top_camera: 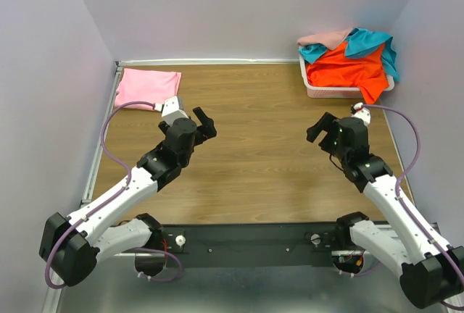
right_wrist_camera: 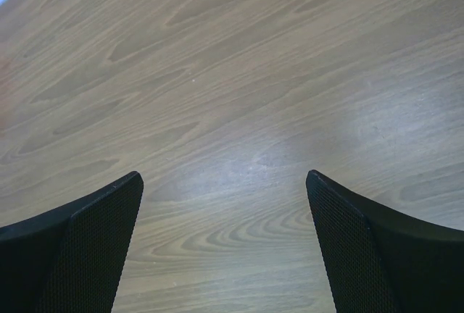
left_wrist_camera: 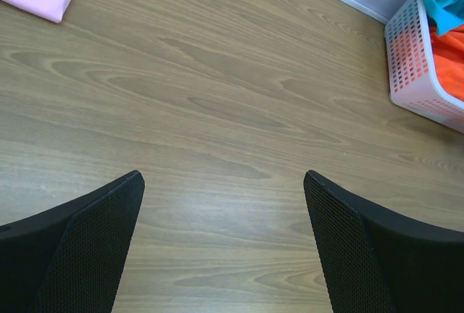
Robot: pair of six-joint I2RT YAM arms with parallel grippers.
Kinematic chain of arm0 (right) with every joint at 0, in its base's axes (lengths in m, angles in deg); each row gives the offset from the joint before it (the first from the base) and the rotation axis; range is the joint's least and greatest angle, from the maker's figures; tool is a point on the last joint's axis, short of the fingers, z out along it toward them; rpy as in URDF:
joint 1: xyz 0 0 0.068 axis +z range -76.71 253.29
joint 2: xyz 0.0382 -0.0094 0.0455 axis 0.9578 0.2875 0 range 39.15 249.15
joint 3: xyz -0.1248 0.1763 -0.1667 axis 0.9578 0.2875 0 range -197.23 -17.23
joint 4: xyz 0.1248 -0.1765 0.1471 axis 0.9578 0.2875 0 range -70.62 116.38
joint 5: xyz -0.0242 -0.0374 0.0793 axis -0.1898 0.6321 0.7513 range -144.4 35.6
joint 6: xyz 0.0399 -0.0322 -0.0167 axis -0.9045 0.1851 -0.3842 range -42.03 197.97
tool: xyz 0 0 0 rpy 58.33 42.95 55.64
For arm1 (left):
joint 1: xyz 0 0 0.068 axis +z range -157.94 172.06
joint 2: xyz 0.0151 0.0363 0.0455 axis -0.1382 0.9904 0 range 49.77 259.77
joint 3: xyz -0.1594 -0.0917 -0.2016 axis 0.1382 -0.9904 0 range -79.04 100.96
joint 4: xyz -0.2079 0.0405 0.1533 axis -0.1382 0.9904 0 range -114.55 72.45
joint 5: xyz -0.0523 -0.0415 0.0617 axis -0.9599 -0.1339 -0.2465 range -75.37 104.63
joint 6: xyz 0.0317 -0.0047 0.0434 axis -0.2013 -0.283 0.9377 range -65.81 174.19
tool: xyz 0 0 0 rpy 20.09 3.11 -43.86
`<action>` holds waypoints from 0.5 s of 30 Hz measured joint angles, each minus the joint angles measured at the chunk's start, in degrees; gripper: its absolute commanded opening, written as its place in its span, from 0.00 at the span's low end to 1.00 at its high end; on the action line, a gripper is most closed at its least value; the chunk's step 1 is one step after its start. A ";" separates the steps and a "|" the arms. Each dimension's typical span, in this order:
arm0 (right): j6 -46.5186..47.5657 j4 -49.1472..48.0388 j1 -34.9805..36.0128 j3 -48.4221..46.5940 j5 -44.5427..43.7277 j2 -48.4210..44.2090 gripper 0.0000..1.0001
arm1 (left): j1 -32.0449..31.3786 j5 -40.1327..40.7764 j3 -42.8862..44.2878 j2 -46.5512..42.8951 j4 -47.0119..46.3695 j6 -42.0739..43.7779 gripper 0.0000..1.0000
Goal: Fold and stack the t-shirts
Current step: Grab the tshirt from the pile
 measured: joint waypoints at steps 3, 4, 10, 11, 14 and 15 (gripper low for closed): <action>0.13 0.02 0.00 -1.75 -0.66 0.94 1.00 | 0.00 0.52 0.00 0.00 0.35 0.00 0.98; 0.22 -0.02 0.00 -2.64 -0.85 1.51 1.00 | 0.00 0.63 0.00 -0.02 0.37 0.00 0.99; 1.70 0.15 0.00 -10.91 -6.91 8.96 1.00 | 0.00 0.98 -0.02 -0.44 0.37 0.04 0.98; 2.78 0.09 0.00 -12.74 -8.57 10.75 1.00 | 0.00 1.03 -0.02 -0.48 0.37 0.07 0.99; 4.66 0.22 -1.07 -19.10 -12.72 16.33 1.00 | 0.00 1.05 -0.02 -0.61 0.55 0.07 0.98; 4.98 0.35 -2.01 -21.24 -13.20 18.05 1.00 | 0.00 1.05 -0.07 -0.79 0.68 0.07 0.99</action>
